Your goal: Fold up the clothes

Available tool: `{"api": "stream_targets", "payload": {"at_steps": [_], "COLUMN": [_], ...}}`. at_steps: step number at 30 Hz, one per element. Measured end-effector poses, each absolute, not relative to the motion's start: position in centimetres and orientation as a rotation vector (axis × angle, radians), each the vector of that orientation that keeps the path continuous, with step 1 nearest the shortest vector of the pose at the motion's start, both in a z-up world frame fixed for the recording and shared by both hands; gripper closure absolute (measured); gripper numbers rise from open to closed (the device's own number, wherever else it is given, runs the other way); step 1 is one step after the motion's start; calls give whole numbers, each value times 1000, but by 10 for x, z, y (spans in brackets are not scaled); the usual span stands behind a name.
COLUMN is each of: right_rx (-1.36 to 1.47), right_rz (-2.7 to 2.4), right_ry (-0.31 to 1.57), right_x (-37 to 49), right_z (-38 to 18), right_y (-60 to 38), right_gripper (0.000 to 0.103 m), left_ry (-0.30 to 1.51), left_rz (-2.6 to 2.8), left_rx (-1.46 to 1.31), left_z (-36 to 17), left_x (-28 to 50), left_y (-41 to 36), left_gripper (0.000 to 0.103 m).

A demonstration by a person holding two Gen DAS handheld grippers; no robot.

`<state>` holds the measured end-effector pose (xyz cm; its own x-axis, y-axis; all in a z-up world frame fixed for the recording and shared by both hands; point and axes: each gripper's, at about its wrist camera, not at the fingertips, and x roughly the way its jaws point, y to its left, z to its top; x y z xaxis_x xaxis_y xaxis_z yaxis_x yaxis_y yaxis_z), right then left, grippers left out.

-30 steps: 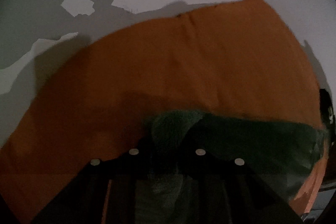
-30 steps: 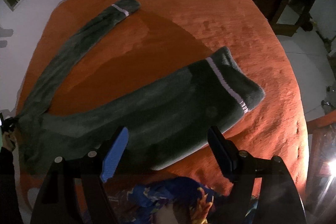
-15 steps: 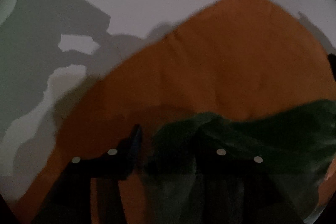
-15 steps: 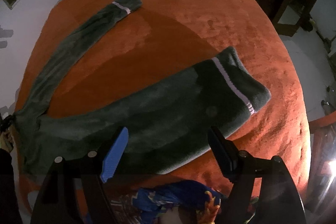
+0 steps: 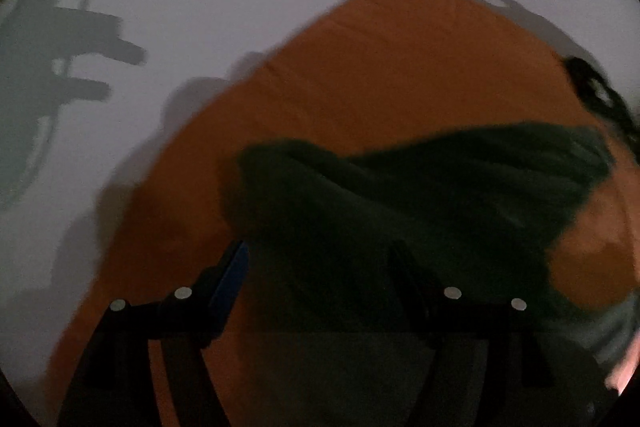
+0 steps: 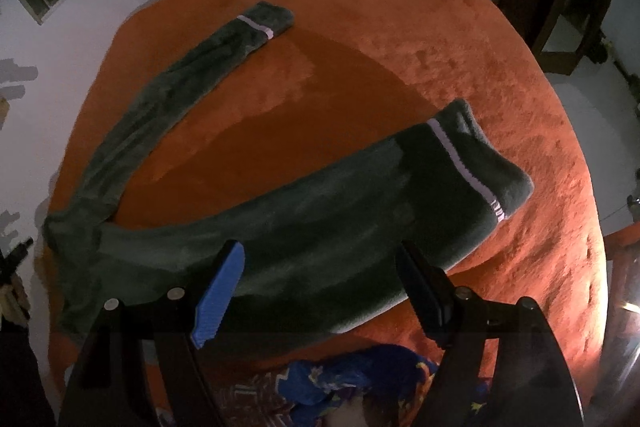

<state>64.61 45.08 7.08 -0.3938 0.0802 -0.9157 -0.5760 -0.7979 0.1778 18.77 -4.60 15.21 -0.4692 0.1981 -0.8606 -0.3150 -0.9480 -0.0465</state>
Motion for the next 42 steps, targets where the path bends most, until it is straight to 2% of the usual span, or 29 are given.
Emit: {"api": "stream_targets", "payload": {"at_steps": [4, 6, 11, 17, 18, 19, 22, 25, 28, 30, 33, 35, 39, 42], "right_rx": [-1430, -1429, -1454, -1421, -1418, -1418, -1421, -1410, -1365, -1331, -1286, -1258, -1195, -1141], "right_rz": [2206, 2190, 2165, 2134, 2131, 2132, 2132, 2129, 2131, 2130, 2120, 2108, 2068, 1993], "right_ry": [680, 692, 676, 721, 724, 727, 733, 752, 797, 829, 873, 891, 921, 991], "right_x": [664, 674, 696, 714, 716, 719, 723, 724, 717, 713, 707, 708, 716, 739], "right_z": [63, 57, 43, 35, 35, 34, 32, 28, 21, 17, 9, 2, -11, -23], "right_y": [458, 463, 479, 502, 503, 503, 503, 504, 510, 516, 524, 532, 551, 572], "right_gripper": [26, 26, 26, 26, 26, 26, 26, 26, 26, 26, 26, 26, 26, 26], "left_ry": [314, 355, 104, 81, 98, 117, 163, 106, 90, 90, 98, 124, 214, 110], "left_rz": [2490, 2556, 2495, 2352, 2340, 2332, 2331, 2367, 2317, 2327, 2357, 2345, 2321, 2264], "left_rx": [-1280, -1306, -1594, -1743, -1731, -1716, -1667, -1686, -1738, -1739, -1671, -1619, -1620, -1695], "left_z": [167, 163, 113, 33, 29, 26, 23, 25, 19, 35, 67, 85, 85, 63], "left_x": [222, 225, 213, 226, 232, 239, 257, 264, 263, 261, 260, 261, 265, 260], "left_y": [-53, -78, -151, -155, -153, -150, -145, -170, -186, -190, -191, -188, -189, -197], "left_gripper": [30, 30, 30, 32, 41, 80, 93, 91, 80, 74, 59, 45, 41, 41]}}
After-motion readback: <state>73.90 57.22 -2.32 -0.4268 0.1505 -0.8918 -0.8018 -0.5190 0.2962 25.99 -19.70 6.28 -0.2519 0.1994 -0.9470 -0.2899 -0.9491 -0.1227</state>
